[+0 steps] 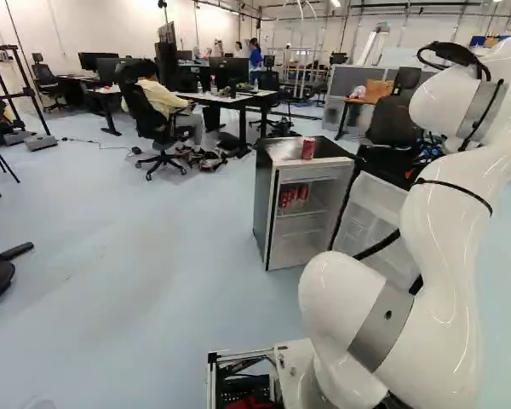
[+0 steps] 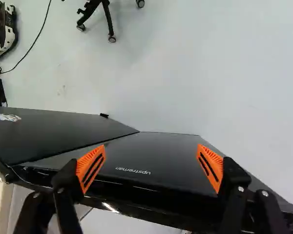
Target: Grab a drink from the fridge
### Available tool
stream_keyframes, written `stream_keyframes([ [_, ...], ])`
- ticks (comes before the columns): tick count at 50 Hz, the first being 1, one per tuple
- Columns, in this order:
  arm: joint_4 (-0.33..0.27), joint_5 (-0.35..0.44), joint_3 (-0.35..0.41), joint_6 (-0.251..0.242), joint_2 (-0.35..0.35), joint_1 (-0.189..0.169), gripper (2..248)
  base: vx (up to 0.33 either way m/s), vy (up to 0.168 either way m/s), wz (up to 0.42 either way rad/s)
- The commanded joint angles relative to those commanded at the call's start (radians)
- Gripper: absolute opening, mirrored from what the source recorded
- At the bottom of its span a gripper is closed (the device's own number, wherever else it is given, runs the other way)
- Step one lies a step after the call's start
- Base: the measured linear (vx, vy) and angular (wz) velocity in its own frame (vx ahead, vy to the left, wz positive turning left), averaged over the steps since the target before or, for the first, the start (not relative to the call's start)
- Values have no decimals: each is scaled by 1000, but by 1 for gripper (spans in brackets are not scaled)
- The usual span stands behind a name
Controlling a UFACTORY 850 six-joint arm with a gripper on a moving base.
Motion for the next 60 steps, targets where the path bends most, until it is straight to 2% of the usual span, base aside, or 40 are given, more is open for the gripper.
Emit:
stream_keyframes([
  [30, 0, -3, 0, 0, -7, 0, 247, 0, 0, 0],
  [60, 0, -21, 57, 0, 30, 2, 247, 0, 0, 0],
])
